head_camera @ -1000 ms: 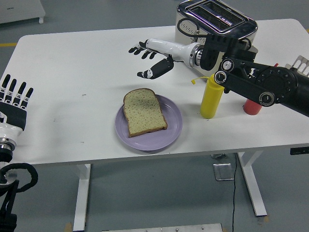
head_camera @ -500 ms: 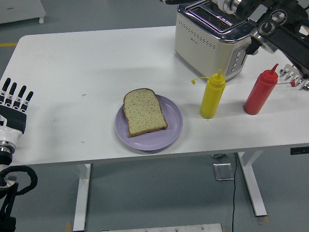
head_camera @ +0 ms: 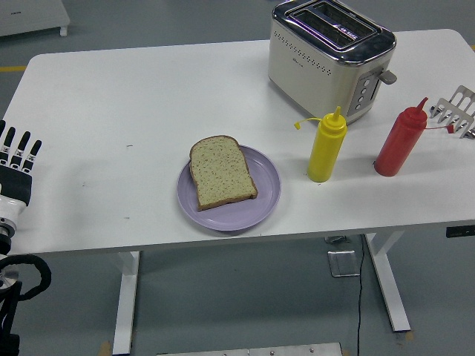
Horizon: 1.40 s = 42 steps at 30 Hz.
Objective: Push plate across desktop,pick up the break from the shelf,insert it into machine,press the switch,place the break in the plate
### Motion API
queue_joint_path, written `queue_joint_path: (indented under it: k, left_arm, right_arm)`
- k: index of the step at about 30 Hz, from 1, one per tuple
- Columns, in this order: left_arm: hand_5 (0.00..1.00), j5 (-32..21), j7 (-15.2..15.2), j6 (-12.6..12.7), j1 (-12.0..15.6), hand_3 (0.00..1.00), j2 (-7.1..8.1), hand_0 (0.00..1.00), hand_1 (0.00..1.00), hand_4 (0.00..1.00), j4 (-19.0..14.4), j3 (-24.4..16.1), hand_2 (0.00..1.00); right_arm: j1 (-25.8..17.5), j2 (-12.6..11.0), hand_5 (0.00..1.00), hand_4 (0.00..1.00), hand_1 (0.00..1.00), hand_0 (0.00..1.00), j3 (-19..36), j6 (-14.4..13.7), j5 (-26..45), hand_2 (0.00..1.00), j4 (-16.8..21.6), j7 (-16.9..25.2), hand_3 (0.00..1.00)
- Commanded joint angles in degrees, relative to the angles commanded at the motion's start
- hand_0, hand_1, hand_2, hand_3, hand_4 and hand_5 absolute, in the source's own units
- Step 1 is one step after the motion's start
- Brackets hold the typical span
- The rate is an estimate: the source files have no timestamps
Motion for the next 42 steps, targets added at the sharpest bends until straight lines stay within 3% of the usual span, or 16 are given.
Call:
queue_joint_path:
  k: [9, 14, 20, 27, 34, 42]
  left_arm:
    - [0.998, -0.1, 0.0, -0.2, -0.4, 0.799, -0.07, 0.817, 0.862, 0.607, -0.2, -0.1, 0.942]
    - [0.998, -0.2, -0.1, -0.3, -0.5, 0.799, -0.06, 0.817, 0.863, 0.608, -0.5, -0.1, 0.943]
    - [0.998, -0.1, -0.2, -0.4, -0.4, 0.8, -0.08, 0.818, 0.863, 0.61, -0.7, -0.2, 0.943]
    - [0.998, -0.1, -0.3, -0.6, -0.5, 0.801, -0.05, 0.818, 0.863, 0.612, -0.8, -0.2, 0.943]
    - [0.998, -0.1, -0.4, -0.7, -0.4, 0.801, -0.08, 0.818, 0.863, 0.612, -0.8, -0.2, 0.943]
    - [0.998, -0.1, -0.1, -0.9, -0.3, 0.801, 0.06, 0.819, 0.863, 0.613, -1.1, 0.4, 0.943]
  right_arm:
    - [-12.2, -1.9, 0.517, 0.508, 0.854, 0.892, 12.4, 1.1, 15.2, 0.858, -0.4, -0.3, 0.862]
    - [-18.9, -1.5, 0.536, 0.507, 0.843, 0.876, 18.4, 3.2, 18.4, 0.837, -0.2, -0.6, 0.839]
    - [-26.6, 0.1, 0.531, 0.506, 0.837, 0.876, 24.4, 5.8, 18.0, 0.829, 1.2, -1.0, 0.823]
    - [-36.5, 4.4, 0.513, 0.502, 0.813, 0.866, 30.6, 8.3, 15.7, 0.797, 2.3, -0.8, 0.781]
    - [-40.3, 7.6, 0.513, 0.502, 0.813, 0.866, 33.8, 9.8, 14.2, 0.797, 2.1, -0.2, 0.781]
    - [-41.5, 11.1, 0.498, 0.504, 0.803, 0.856, 37.7, 11.2, 12.7, 0.787, 1.7, -0.4, 0.768]
